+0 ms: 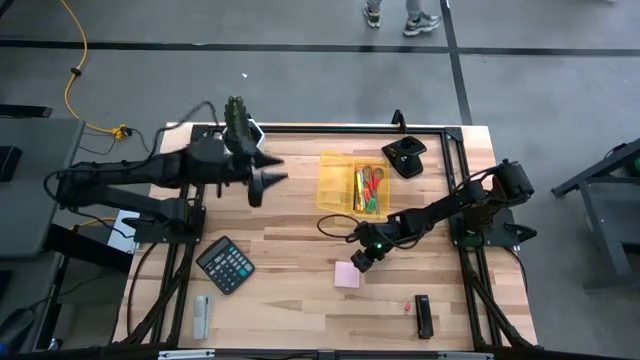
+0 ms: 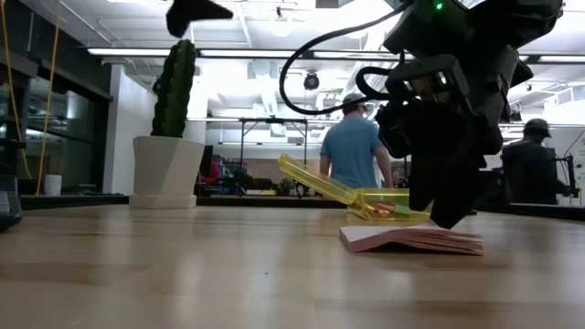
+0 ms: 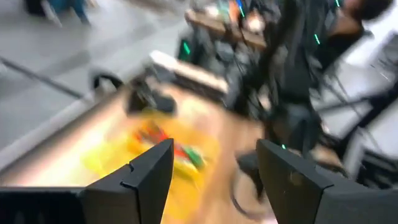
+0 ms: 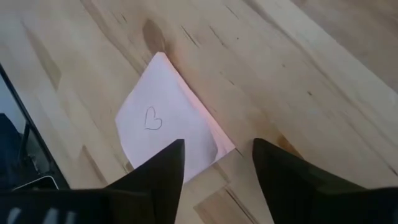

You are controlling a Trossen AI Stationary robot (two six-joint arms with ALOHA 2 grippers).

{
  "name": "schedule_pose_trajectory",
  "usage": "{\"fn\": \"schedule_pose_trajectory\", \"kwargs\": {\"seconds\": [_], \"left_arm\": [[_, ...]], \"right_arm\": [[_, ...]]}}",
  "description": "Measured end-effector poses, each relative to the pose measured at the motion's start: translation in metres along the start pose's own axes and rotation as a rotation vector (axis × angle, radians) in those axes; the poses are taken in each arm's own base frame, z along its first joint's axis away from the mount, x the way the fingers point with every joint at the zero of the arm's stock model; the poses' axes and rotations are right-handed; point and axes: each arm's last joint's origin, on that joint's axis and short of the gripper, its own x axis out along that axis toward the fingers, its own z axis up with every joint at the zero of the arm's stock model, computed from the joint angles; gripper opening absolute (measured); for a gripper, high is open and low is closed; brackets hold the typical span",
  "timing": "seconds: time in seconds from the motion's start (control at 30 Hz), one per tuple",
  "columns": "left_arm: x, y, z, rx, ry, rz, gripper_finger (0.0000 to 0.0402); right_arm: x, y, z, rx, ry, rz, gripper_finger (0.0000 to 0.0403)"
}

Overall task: Pack school essentials
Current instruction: Put the pink sticky note into the yellow supply box

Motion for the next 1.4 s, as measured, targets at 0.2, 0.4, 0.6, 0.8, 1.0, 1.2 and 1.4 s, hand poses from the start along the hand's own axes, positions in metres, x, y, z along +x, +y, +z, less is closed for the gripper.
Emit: {"fn": "schedule_pose_trajectory", "kwargs": {"seconds": [0.2,0.4,0.6,0.8,1.0,1.2,1.4], "left_arm": [[0.045,-0.031,-0.048,0.049,0.335,-0.109,0.0216],[0.086,-0.073,-0.115,0.289,0.558,-0.165,0.0184],[0.118,-0.109,-0.181,0.374,0.632,-0.263,0.0052],[0.143,-0.136,-0.228,0.405,0.599,-0.278,0.0009],[0.176,-0.154,-0.245,0.386,0.586,-0.214,0.0001],[0.188,-0.159,-0.246,0.4,0.546,-0.146,0.0],[0.195,-0.152,-0.242,0.382,0.545,-0.133,0.0]], "right_arm": [[0.0,0.0,0.0,-0.033,0.014,0.006,0.0183],[0.001,0.0,-0.001,-0.035,0.026,0.013,0.0183],[0.001,0.0,0.0,-0.033,0.032,0.016,0.0183],[0.001,0.0,-0.001,-0.088,0.031,0.015,0.0183],[0.001,0.0,-0.001,-0.098,0.034,0.014,0.0183],[0.001,0.0,-0.001,-0.088,0.029,0.02,0.0183],[0.002,0.002,-0.001,-0.065,0.025,0.037,0.0183]]}}
